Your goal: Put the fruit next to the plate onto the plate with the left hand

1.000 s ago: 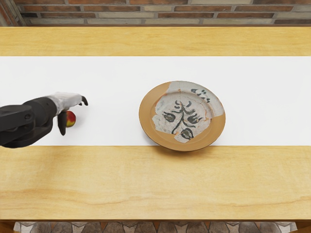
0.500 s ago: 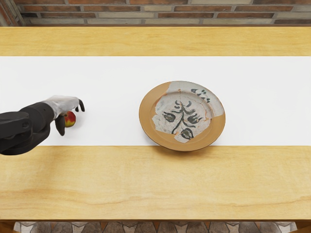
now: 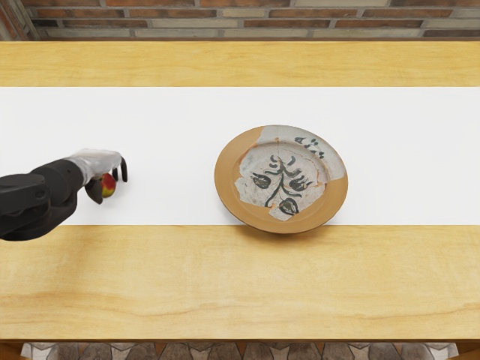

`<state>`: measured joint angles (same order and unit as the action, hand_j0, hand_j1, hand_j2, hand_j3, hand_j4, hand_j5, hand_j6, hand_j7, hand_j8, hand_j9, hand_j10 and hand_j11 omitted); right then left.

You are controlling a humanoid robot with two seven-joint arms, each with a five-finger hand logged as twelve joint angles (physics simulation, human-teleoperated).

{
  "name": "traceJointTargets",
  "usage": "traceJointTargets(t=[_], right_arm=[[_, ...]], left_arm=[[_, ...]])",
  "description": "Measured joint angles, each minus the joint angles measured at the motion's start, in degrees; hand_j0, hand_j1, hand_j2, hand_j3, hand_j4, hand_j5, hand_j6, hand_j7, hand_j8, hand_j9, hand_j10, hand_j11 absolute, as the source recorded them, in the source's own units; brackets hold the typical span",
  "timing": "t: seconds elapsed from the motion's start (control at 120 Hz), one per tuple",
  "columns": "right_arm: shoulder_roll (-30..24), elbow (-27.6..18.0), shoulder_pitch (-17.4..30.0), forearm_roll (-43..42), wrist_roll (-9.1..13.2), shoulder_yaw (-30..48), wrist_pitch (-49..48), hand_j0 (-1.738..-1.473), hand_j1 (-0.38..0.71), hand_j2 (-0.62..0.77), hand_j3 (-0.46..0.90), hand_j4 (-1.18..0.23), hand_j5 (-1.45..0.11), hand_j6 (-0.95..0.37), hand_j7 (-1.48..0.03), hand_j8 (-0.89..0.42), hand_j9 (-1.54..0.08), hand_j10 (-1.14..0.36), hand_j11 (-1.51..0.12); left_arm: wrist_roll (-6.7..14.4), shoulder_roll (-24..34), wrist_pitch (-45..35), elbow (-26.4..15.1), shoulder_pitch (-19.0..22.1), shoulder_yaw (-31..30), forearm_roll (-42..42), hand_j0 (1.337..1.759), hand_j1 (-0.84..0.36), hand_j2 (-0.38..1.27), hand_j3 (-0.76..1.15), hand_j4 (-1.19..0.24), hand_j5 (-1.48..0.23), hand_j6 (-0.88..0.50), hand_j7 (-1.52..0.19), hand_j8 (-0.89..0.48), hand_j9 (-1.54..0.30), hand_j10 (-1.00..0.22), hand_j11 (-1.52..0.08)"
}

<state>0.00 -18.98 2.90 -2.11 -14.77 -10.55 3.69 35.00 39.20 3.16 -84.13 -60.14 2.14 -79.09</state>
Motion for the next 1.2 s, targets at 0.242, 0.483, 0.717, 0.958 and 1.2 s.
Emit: traceJointTargets(t=[0.242,0.483,0.717,0.958,1.2], right_arm=[[0.0,0.01,0.0,0.0,0.0,0.0,0.0,-1.658,-0.33,0.0,0.0,-0.02,-0.02,-0.02,-0.02,-0.02,-0.02,-0.02,-0.02],[0.0,0.01,0.0,0.0,0.0,0.0,-0.01,-1.658,-0.33,0.0,0.0,-0.02,-0.02,-0.02,-0.02,-0.02,-0.02,-0.02,-0.02],[0.0,0.01,0.0,0.0,0.0,0.0,0.0,-1.658,-0.33,0.0,0.0,-0.02,-0.02,-0.02,-0.02,-0.02,-0.02,-0.02,-0.02],[0.0,0.0,0.0,0.0,0.0,0.0,0.0,-1.658,-0.33,0.0,0.0,-0.02,-0.02,-0.02,-0.02,-0.02,-0.02,-0.02,-0.02],[0.0,0.0,0.0,0.0,0.0,0.0,0.0,-1.658,-0.33,0.0,0.0,-0.02,-0.02,-0.02,-0.02,-0.02,-0.02,-0.02,-0.02]], left_arm=[[0.04,-0.09,0.04,0.27,0.11,-0.33,-0.18,1.652,-0.29,0.16,0.0,-0.63,-0.81,-0.51,-0.82,-0.43,-0.83,-0.61,-0.83],[0.02,-0.11,0.21,0.75,-0.24,-0.59,0.08,1.65,-0.3,0.33,0.0,-0.74,-1.02,-0.49,-1.01,-0.4,-1.01,-0.61,-1.01],[-0.01,-0.64,1.45,1.76,-4.63,-0.32,1.32,1.65,-0.32,0.33,0.0,-0.74,-1.13,-0.43,-1.09,-0.36,-1.05,-0.56,-1.07],[0.0,-7.52,2.82,1.93,-10.3,0.96,4.0,1.651,-0.34,0.39,0.0,-0.74,-1.14,-0.42,-1.1,-0.35,-1.04,-0.55,-1.06],[0.02,-15.85,2.92,1.88,-11.77,6.08,4.62,1.653,-0.36,0.44,0.0,-0.72,-1.15,-0.43,-1.09,-0.35,-1.04,-0.55,-1.05]])
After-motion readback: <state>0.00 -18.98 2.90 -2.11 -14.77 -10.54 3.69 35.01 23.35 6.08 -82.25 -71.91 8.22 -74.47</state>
